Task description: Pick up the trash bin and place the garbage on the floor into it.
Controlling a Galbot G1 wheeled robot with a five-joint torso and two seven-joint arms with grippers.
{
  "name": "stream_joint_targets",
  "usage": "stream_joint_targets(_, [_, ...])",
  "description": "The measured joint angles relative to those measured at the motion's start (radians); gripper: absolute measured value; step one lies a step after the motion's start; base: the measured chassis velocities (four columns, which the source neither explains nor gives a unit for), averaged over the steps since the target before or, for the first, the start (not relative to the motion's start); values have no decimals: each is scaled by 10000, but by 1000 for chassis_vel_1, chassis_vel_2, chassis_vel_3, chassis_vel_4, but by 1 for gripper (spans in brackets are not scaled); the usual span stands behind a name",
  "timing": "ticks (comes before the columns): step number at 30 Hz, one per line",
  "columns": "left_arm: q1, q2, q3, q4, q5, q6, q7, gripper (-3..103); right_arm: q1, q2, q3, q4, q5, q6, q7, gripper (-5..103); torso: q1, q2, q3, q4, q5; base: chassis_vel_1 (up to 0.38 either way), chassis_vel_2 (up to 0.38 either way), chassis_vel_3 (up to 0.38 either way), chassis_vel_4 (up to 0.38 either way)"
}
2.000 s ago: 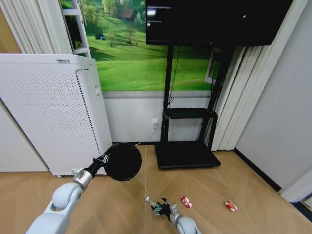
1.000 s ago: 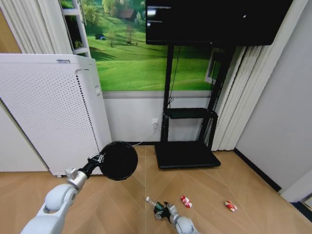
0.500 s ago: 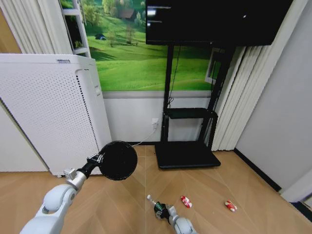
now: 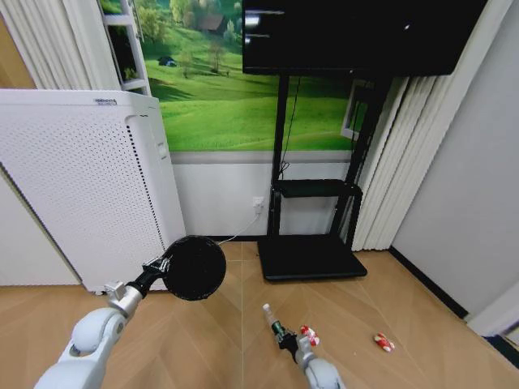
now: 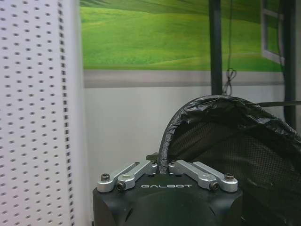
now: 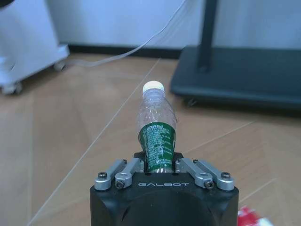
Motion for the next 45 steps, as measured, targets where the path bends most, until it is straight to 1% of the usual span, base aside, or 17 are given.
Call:
stream_joint_targets(1, [0,0,0,0,0,0,0,4,0,0,0,0,0,0,0,24,0,0,0,0,0,0,0,0,0])
stream_joint_targets(3, [21,-188,-119,303,3,-25,-331,4,-117,-187,472,802,766,-164,297,24,0,0,0,3,-1,0,0,0,0])
stream_joint_targets(7, [-170,-486,-4,843,-71,-23,-744,4,-174,-283,1016,1947,1545,-528,423,24,0,0,0,-1,-3,0,0,0,0])
stream_joint_targets(12, [-399,-728,328,1208,-92,95,-930,4,-173,-325,1253,3044,2225,-869,609,24,0,0,0,2,0,0,0,0,0])
stream_joint_targets(15, [-681,-907,756,1467,-82,195,-1072,4,-149,-358,1306,3704,2714,-1086,785,24,0,-1,0,2,-4,0,0,0,0])
stream_joint_targets(18, [-1394,-1281,1751,1946,-40,390,-1406,4,-195,-440,1301,4683,3248,-1426,896,24,0,-1,1,0,1,0,0,0,0])
stream_joint_targets(20, [-1566,-1365,1981,2066,-15,418,-1469,4,-223,-465,1283,4859,3316,-1479,897,24,0,0,0,-1,1,0,0,0,0])
stream_joint_targets(21, [-1972,-1598,2490,2395,93,444,-1598,4,-272,-511,1250,5165,3438,-1556,900,24,1,-1,0,-3,-1,0,0,0,0])
stream_joint_targets(23, [-2113,-1687,2664,2521,151,447,-1643,4,-290,-530,1232,5280,3495,-1583,901,24,1,0,0,-4,0,0,0,0,0])
stream_joint_targets(24, [-2640,-2045,3237,2952,373,446,-1801,4,-331,-573,1215,5590,3637,-1656,903,24,1,-1,1,-2,0,0,0,0,0])
stream_joint_targets(26, [-2849,-2194,3477,3120,450,440,-1874,4,-357,-603,1206,5721,3716,-1701,905,24,0,0,0,0,0,0,0,0,0])
stream_joint_targets(28, [-3514,-2608,4225,3639,569,436,-2114,4,-488,-733,1138,6076,3899,-1769,901,24,1,-1,1,-3,0,0,0,0,0])
stream_joint_targets(29, [-3514,-2608,4225,3639,569,436,-2114,4,-488,-733,1138,6076,3899,-1769,901,24,1,-1,1,-3,0,0,0,0,0])
stream_joint_targets(34, [-4670,-3192,5517,4772,600,434,-2260,4,-645,-962,787,6448,3933,-1779,843,24,1,0,1,-4,0,0,0,0,0])
stream_joint_targets(36, [-4828,-3275,5719,4954,597,436,-2291,4,-591,-976,707,6440,3927,-1785,836,24,1,-1,1,-4,1,0,0,0,0])
stream_joint_targets(37, [-5094,-3477,6148,5319,596,454,-2358,4,-383,-983,546,6359,3920,-1816,827,24,1,-1,1,-2,1,0,0,0,0])
stream_joint_targets(45, [-5252,-3980,7051,5590,323,618,-2826,4,65,-992,176,5945,3923,-1901,722,24,1,-1,1,-1,-1,0,0,0,0])
